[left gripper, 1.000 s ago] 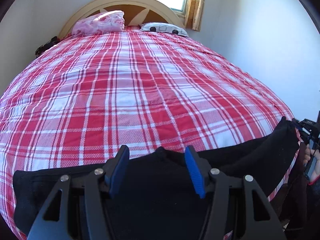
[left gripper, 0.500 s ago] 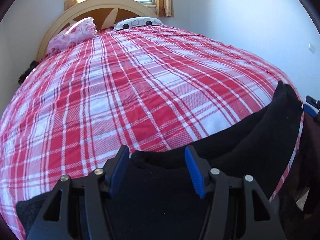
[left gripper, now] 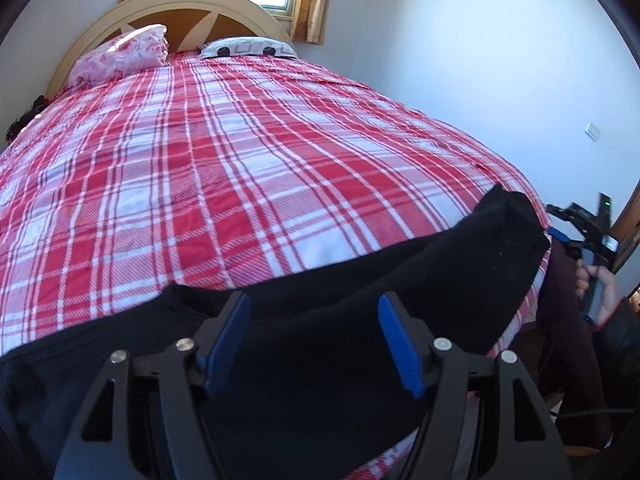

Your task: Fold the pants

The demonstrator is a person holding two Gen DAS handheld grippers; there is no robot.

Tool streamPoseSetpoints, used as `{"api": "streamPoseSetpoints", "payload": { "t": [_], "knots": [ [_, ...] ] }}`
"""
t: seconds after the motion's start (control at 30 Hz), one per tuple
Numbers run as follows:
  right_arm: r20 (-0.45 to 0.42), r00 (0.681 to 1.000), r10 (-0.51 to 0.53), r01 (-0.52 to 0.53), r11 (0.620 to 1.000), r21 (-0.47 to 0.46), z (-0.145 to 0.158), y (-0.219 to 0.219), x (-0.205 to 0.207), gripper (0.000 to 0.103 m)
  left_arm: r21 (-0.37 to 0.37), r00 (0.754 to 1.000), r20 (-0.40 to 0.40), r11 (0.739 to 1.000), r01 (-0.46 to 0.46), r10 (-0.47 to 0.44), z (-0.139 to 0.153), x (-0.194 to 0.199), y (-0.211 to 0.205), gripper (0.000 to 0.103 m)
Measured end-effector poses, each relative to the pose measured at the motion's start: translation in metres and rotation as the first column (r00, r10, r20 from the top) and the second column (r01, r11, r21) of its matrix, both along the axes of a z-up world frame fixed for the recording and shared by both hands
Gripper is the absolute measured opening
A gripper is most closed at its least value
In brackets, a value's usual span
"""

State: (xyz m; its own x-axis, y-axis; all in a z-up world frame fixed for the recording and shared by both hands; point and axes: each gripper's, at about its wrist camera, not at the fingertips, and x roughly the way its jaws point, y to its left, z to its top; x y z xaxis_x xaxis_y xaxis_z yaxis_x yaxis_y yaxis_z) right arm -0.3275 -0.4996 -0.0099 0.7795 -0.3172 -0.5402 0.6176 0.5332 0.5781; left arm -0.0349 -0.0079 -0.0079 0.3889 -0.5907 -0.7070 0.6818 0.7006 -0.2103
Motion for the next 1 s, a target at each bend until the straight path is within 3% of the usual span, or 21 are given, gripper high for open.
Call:
{"api": "streamPoseSetpoints", "payload": {
  "t": [0.1,0.17,0.23,0.27,0.43,0.53,0.67,0.73,0.8,0.93,1.0],
  "knots": [
    [-0.103,0.991,0.089,-0.086,0.996,0.034,-0.017,-0.009,0.024,0.062,-0.004,1.0,-0.02,1.0,0.002,-0.002,-0.004,-0.009,-0.004,0.07],
    [-0.16,0.98,0.119,-0.123,0.992,-0.019,-0.022,-0.006,0.033,0.061,-0.013,0.999,-0.049,1.0,0.013,-0.014,-0.006,-0.016,-0.008,0.07],
    [-0.24,0.96,0.146,-0.168,0.983,-0.077,-0.019,-0.001,0.044,0.038,-0.013,0.997,-0.059,0.999,0.041,-0.042,-0.007,-0.022,-0.014,0.07],
    [-0.263,0.952,0.159,-0.185,0.979,-0.08,-0.019,0.001,0.046,0.008,-0.007,0.997,-0.052,0.998,0.062,-0.062,-0.006,-0.027,-0.019,0.07],
    [-0.131,0.965,0.227,-0.223,0.974,0.044,-0.004,-0.012,0.034,0.007,-0.038,0.978,-0.02,0.978,0.207,-0.208,0.004,-0.059,-0.049,0.07],
    [0.02,0.969,0.248,-0.249,0.965,0.079,0.025,-0.011,0.022,0.007,-0.053,0.955,0.0,0.953,0.298,-0.298,0.007,-0.081,-0.068,0.07],
    [0.187,0.946,0.266,-0.283,0.956,0.074,0.071,-0.007,0.014,0.007,-0.054,0.928,0.017,0.926,0.373,-0.372,0.005,-0.112,-0.094,0.071],
    [0.185,0.946,0.265,-0.272,0.962,0.015,0.096,-0.002,0.019,0.007,-0.043,0.929,0.018,0.928,0.369,-0.369,0.001,-0.119,-0.098,0.071],
    [0.127,0.959,0.254,-0.252,0.967,-0.027,0.108,-0.003,0.019,0.007,-0.036,0.931,0.009,0.93,0.366,-0.366,-0.002,-0.121,-0.095,0.071],
    [0.109,0.968,0.226,-0.228,0.974,0.002,0.098,-0.01,0.011,0.007,-0.063,0.946,-0.01,0.945,0.322,-0.323,-0.005,-0.111,-0.09,0.075],
    [0.145,0.965,0.22,-0.228,0.973,0.044,0.087,-0.015,0.002,0.007,-0.084,0.954,-0.021,0.951,0.298,-0.3,-0.008,-0.109,-0.093,0.075]
  ]
}}
